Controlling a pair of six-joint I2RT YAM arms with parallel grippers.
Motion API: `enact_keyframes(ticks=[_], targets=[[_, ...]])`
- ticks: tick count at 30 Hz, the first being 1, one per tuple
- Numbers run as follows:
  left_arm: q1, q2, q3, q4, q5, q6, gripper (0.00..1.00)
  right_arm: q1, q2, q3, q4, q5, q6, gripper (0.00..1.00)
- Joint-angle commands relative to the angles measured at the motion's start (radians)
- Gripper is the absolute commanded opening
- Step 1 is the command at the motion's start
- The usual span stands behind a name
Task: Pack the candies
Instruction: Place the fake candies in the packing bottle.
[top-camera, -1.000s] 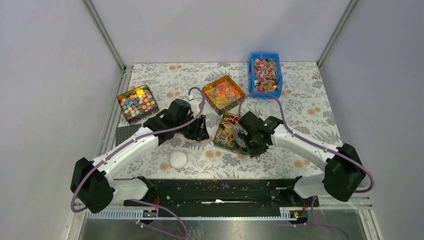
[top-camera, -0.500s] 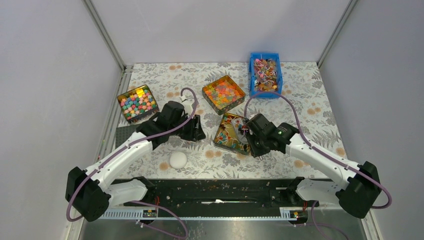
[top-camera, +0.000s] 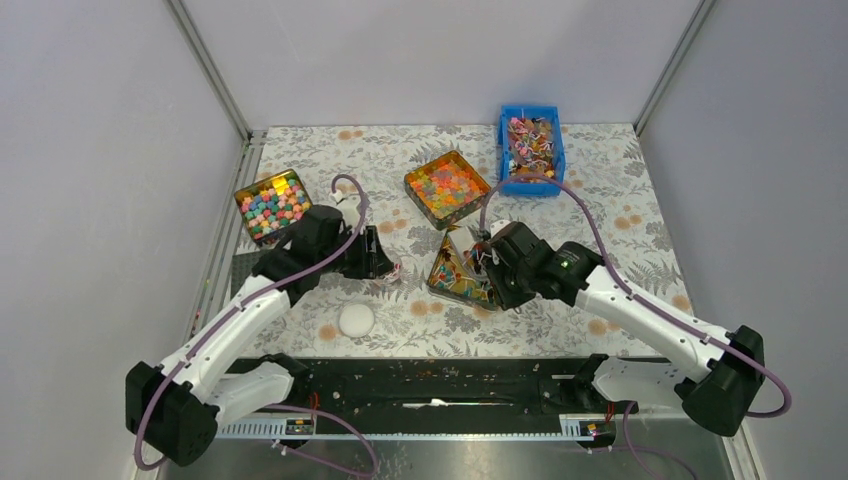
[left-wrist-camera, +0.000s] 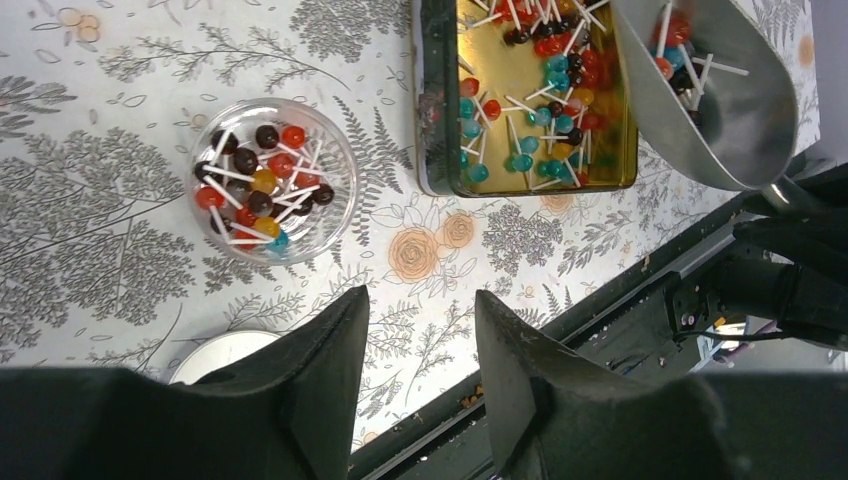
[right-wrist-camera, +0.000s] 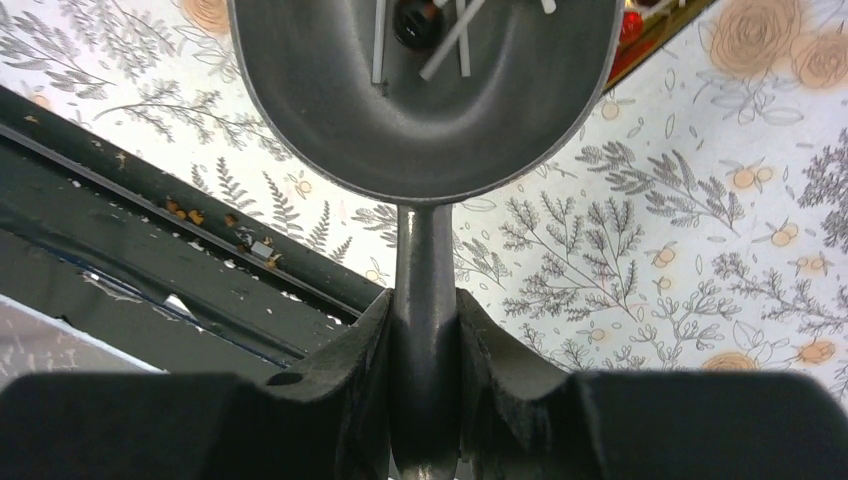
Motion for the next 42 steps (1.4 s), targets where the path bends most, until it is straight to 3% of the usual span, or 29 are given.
enact_keyframes(ticks=[1,10,28,42], targets=[[0.059,-0.052,-0.014,0.023,0.038,0.01,0.44,0.031,0.024,0.093,0.009,0.02,-0.03,0.0],[0.139,-0.111,0.005,-0.059,0.031,0.064,0.44,0.078,0.115,0.2,-0.014,-0.02,-0.053,0.0],[0.15,-0.142,0.058,-0.139,-0.033,0.121,0.44,0.201,0.344,0.385,-0.075,-0.159,-0.093,0.0],[0.149,-0.154,0.035,-0.153,-0.024,0.119,0.44,0.214,0.573,0.578,-0.21,-0.156,-0.131,0.0]])
